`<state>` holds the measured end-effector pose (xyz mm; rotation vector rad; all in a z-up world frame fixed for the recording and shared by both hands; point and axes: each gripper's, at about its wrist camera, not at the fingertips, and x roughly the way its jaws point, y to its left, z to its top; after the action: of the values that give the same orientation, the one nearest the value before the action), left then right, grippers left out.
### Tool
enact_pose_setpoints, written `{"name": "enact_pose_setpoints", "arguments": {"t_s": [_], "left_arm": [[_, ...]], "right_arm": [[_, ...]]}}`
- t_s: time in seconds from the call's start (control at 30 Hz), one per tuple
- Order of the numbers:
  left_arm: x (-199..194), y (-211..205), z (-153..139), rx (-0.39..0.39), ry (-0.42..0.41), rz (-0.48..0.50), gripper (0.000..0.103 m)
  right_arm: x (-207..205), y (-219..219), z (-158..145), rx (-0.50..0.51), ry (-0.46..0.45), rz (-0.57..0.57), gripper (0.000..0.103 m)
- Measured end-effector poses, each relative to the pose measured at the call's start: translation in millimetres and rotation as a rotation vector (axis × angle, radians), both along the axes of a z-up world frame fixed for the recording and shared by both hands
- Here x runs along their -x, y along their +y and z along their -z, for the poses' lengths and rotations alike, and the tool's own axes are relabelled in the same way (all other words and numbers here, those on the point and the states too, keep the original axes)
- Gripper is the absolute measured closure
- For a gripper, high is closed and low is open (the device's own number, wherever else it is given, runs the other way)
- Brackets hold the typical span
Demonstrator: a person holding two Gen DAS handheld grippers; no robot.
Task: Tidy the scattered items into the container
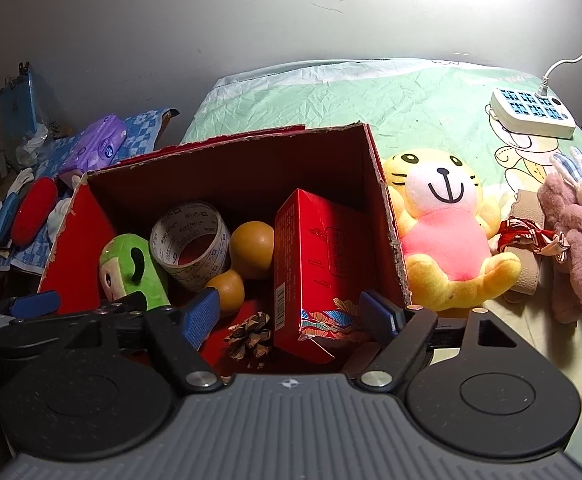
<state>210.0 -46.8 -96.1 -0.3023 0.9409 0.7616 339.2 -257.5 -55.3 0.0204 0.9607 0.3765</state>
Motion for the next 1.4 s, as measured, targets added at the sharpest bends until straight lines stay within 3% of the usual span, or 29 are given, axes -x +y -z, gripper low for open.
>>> {"name": "enact_pose_setpoints", "arguments": {"t_s": [0.33, 1.4], "left_arm": [[-1, -3, -2, -0.044, 0.003, 0.025, 0.015], [0, 3, 5, -0.063, 0.015, 0.020, 0.015]], "right_arm": [[-4, 2, -1, 0.016, -0.004, -0.002, 0.025], [-7, 12, -1, 0.046, -0.029, -0.020, 0.025]]}}
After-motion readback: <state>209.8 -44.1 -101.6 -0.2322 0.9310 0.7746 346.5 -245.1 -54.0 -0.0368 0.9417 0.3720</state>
